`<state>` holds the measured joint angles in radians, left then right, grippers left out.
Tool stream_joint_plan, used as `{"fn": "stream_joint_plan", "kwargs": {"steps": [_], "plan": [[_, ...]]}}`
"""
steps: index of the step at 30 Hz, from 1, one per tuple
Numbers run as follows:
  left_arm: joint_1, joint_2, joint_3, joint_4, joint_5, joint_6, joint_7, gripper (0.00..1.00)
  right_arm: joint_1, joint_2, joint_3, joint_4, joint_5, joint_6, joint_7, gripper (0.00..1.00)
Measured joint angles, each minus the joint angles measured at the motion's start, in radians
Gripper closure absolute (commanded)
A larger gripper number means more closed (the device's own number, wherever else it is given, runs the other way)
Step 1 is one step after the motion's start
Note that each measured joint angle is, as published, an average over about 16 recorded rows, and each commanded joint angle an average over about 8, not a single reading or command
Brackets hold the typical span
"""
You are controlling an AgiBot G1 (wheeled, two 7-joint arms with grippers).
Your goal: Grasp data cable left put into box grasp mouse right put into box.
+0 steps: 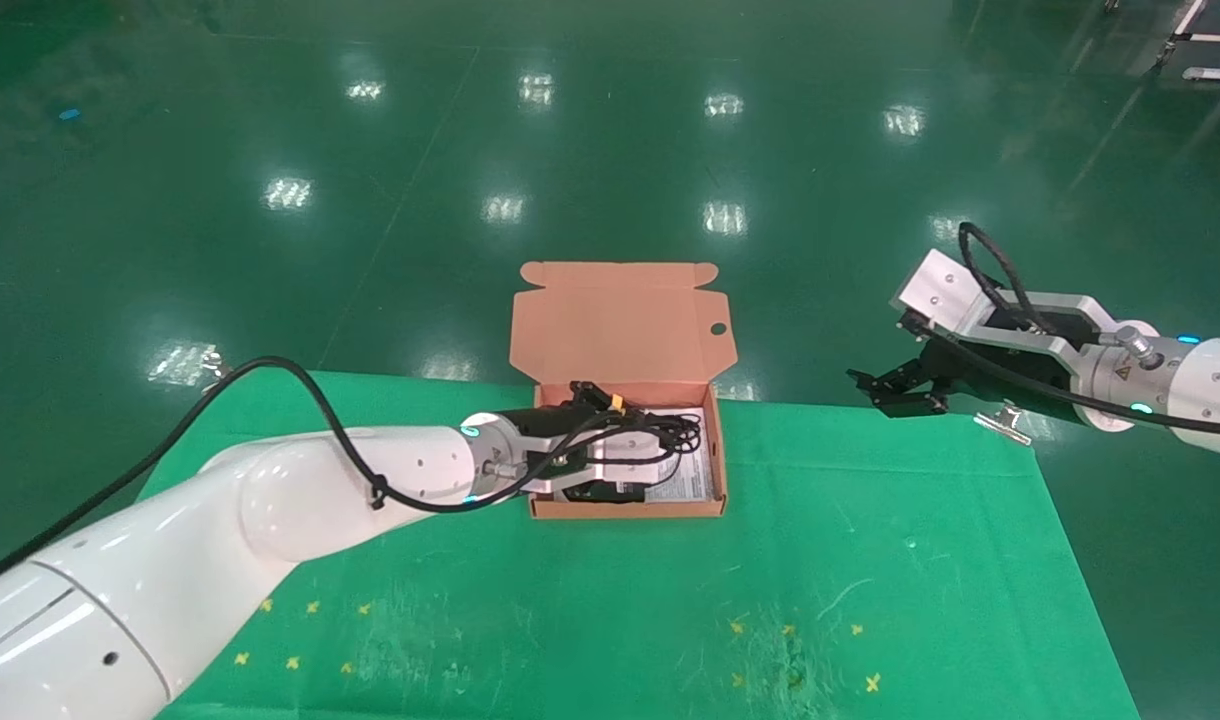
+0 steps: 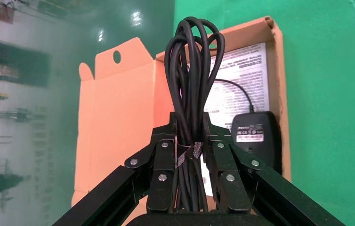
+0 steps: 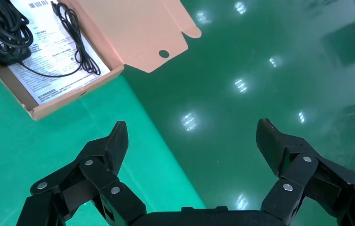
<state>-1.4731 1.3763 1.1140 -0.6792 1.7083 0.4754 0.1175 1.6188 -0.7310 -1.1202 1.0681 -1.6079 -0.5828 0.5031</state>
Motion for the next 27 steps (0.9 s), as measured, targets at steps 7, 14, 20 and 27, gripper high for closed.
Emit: {"fn": "stream_joint_plan", "kwargs": {"steps": [7,14,20,27], "plan": [[-0.002,-0.012,0.003,-0.009,-0.003,-0.001,-0.005,0.00,0.001,0.000,0.000,0.002,-0.002,0.002,0.002,0.00],[-0.036,-0.042,-0.003,-0.027,0.016,0.000,-0.049,0.00,0.024,-0.011,0.009,-0.002,-0.007,0.013,-0.019,0.00],[-0.080,-0.067,-0.006,-0.040,0.035,0.001,-0.103,0.00,0.067,-0.019,0.012,0.002,-0.031,0.009,-0.052,0.00],[-0.097,-0.105,-0.043,-0.065,0.010,0.046,-0.149,0.00,0.087,-0.018,0.041,0.013,-0.024,-0.046,-0.099,0.00]]}}
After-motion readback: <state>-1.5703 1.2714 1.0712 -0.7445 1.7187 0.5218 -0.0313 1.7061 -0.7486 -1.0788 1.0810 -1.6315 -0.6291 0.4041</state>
